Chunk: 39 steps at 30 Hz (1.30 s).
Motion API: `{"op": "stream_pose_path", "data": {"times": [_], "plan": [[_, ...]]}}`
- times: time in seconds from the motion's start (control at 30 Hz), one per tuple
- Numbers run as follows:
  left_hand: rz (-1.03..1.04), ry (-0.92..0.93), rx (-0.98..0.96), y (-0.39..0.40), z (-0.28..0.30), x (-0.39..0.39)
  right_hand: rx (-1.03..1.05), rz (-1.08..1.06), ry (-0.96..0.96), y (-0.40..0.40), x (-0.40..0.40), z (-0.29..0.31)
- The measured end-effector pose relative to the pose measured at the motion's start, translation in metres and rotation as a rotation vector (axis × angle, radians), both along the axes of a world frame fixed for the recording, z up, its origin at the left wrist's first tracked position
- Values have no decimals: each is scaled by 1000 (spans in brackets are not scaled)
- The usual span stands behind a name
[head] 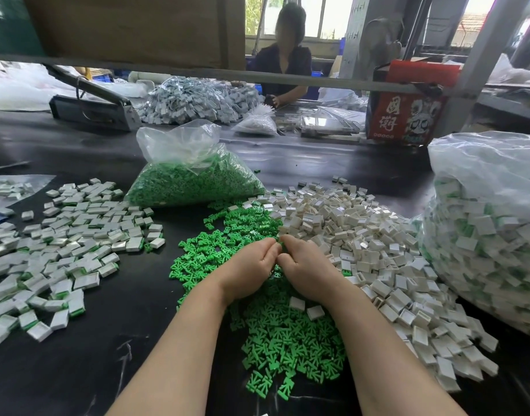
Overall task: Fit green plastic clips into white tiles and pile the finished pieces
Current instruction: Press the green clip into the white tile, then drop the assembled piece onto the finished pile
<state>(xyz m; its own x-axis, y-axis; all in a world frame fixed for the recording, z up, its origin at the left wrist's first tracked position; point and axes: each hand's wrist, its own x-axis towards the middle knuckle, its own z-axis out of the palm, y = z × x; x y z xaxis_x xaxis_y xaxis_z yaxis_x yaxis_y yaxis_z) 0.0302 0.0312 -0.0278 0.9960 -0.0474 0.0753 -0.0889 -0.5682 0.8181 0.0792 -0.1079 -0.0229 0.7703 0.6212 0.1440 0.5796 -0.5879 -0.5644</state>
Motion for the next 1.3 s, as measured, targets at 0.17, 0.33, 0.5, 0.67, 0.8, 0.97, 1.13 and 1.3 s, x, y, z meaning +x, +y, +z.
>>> {"op": "stream_pose_path", "data": {"times": [0.17,0.33,0.5,0.67,0.8,0.97,1.13,1.3], "plan": [[16,49,-320,4,-1,-3,-10,61,-47,3,-2,4],[55,15,-428,5,2,-4,-20,50,-93,3,-2,7],[45,60,-488,11,3,-5,-37,10,-226,4,-1,9],[26,54,-490,16,0,-4,117,-14,-129,6,-1,10],[53,-65,-454,13,6,-3,447,-45,144,6,0,11],[178,-181,-398,5,7,-2,518,-66,247,7,1,8],[169,-141,-548,1,7,-1,716,-66,381,3,2,7],[200,-89,-712,4,6,1,783,-68,365,2,3,10]]}}
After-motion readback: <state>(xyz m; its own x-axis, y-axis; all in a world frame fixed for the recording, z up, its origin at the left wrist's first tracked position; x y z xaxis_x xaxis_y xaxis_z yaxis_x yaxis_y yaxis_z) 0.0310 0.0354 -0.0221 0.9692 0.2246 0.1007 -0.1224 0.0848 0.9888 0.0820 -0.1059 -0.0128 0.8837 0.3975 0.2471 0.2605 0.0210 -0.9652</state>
